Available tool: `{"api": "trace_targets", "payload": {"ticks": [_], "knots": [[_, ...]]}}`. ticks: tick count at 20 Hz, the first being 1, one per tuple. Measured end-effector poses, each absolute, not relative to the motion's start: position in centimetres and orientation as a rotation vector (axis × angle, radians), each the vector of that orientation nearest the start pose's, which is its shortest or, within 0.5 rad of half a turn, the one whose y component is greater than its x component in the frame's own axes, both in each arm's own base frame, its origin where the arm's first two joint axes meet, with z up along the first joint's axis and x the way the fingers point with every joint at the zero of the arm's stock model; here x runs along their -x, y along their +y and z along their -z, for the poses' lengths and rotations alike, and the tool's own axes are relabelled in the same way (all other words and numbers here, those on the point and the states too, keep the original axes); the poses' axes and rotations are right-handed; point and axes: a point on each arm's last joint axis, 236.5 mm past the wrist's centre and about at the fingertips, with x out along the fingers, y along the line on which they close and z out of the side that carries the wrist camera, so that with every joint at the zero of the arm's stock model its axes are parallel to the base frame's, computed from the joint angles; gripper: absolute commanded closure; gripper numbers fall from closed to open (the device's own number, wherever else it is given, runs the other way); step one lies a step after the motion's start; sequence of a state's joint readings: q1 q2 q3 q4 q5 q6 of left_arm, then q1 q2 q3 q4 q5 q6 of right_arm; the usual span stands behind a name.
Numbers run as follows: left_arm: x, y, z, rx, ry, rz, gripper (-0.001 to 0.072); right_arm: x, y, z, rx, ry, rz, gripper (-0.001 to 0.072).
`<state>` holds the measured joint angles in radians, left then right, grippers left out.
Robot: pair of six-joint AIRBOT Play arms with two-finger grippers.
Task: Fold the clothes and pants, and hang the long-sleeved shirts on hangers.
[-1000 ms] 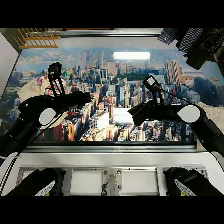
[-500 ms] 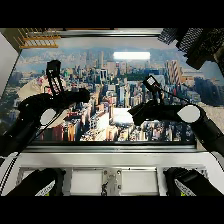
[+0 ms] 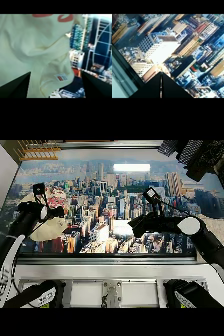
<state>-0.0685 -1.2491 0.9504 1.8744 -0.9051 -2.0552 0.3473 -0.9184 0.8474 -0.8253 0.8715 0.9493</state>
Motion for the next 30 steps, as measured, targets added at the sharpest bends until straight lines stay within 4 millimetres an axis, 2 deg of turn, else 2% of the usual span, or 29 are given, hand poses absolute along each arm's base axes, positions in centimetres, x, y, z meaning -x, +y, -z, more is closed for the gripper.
{"api": "trace_targets", "payload": {"ticks": [2,5,8,9,11,12,15,17,19,21,23,25,27,29,30], "knots": [[-38.2,3.9,5.9,0.099,1.207,-0.347,0.0008,-29.8,23.8,-9.7,-0.005,0.773,-0.878,0.0700],[-37.8,3.6,9.5,0.094,1.287,-0.344,0.0008,-29.8,23.8,-9.7,-0.005,0.774,-0.879,0.0701],[-37.6,2.6,11.5,0.076,1.332,-0.326,0.0010,-29.8,23.8,-9.7,-0.005,0.774,-0.879,0.0701],[-37.6,2.4,11.8,0.073,1.337,-0.321,0.0112,-29.8,23.8,-9.7,-0.005,0.774,-0.879,0.0700],[-37.9,2.1,11.9,0.072,1.337,-0.315,0.0649,-29.8,23.8,-9.7,-0.005,0.773,-0.878,0.0701],[-37.9,2.0,11.9,0.070,1.342,-0.316,0.0701,-29.8,23.8,-9.7,-0.005,0.774,-0.879,0.0700],[-38.9,1.8,11.0,0.070,1.324,-0.313,0.0701,-29.8,23.8,-9.7,-0.005,0.773,-0.878,0.0700],[-40.3,1.2,9.2,0.065,1.296,-0.304,0.0701,-29.8,23.8,-9.7,-0.006,0.773,-0.879,0.0700],[-42.3,-0.4,6.1,0.038,1.233,-0.255,0.0701,-29.7,24.1,-10.0,-0.028,0.771,-0.886,0.0700],[-44.9,-3.3,1.0,0.001,1.119,-0.170,0.0701,-29.6,24.5,-10.4,-0.059,0.764,-0.897,0.0700],[-47.1,-7.7,-5.9,-0.036,0.957,-0.052,0.0701,-30.5,23.9,-11.0,-0.063,0.732,-0.873,0.0702],[-48.1,-12.8,-14.5,-0.057,0.755,0.080,0.0701,-33.0,21.5,-12.8,-0.063,0.661,-0.786,0.0702],[-47.1,-18.0,-24.0,-0.044,0.531,0.217,0.0701,-35.9,17.6,-15.9,-0.080,0.567,-0.653,0.0703],[-43.9,-22.3,-33.4,-0.014,0.316,0.352,0.0701,-38.0,13.1,-19.6,-0.104,0.464,-0.515,0.0702],[-42.0,-23.5,-37.0,-0.004,0.233,0.404,0.0701,-38.6,10.5,-21.7,-0.111,0.407,-0.442,0.0702]]}}
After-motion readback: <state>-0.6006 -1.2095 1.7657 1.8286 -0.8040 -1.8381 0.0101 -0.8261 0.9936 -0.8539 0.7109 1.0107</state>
